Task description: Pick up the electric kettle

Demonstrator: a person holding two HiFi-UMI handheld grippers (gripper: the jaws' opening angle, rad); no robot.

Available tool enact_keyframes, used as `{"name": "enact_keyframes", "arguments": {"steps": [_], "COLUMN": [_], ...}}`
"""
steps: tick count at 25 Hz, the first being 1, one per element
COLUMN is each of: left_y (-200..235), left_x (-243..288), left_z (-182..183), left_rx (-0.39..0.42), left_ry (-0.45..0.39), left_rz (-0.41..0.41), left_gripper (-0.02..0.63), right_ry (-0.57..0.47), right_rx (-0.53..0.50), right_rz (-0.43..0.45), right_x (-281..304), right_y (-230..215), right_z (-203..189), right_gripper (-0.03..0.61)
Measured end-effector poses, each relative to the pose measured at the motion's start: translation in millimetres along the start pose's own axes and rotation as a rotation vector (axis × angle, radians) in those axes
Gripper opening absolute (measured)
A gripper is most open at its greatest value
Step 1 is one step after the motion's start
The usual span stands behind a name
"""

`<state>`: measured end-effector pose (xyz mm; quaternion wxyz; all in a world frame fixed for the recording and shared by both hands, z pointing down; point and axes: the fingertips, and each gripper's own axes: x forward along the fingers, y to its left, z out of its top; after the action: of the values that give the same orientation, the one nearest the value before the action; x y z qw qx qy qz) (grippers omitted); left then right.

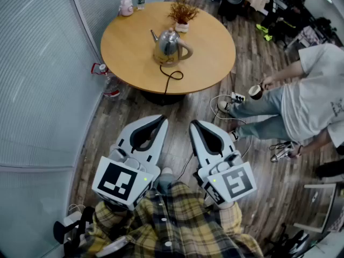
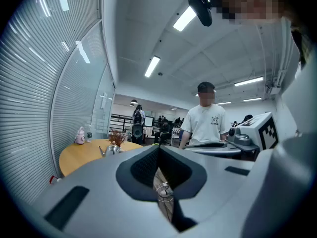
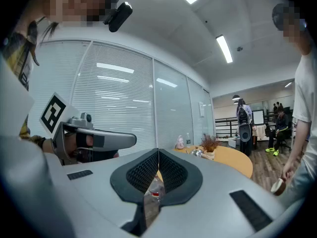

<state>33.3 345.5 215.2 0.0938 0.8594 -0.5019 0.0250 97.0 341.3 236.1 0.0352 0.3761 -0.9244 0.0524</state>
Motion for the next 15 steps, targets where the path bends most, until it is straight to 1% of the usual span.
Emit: {"name": "enact_keyframes", "arguments": {"steps": [5,15], "left_y": [-4,-3], "left_x": [4,13], "left_z": [-6,-8], "left_rx": [0.002,-0.001], "left_ry": [-0.002,0.001], "left_rz": [-0.016,0.026], "left_gripper": [0.002,0.002], "right_ry": [-0.004,-0.009], "right_rx": [0.005,0.013], "right_rz": [0.007,0.037], "right_x": [0,1], "right_y": [-4,-13], "right_z": [-1,-3], "right_gripper": [0.032,0.032]}}
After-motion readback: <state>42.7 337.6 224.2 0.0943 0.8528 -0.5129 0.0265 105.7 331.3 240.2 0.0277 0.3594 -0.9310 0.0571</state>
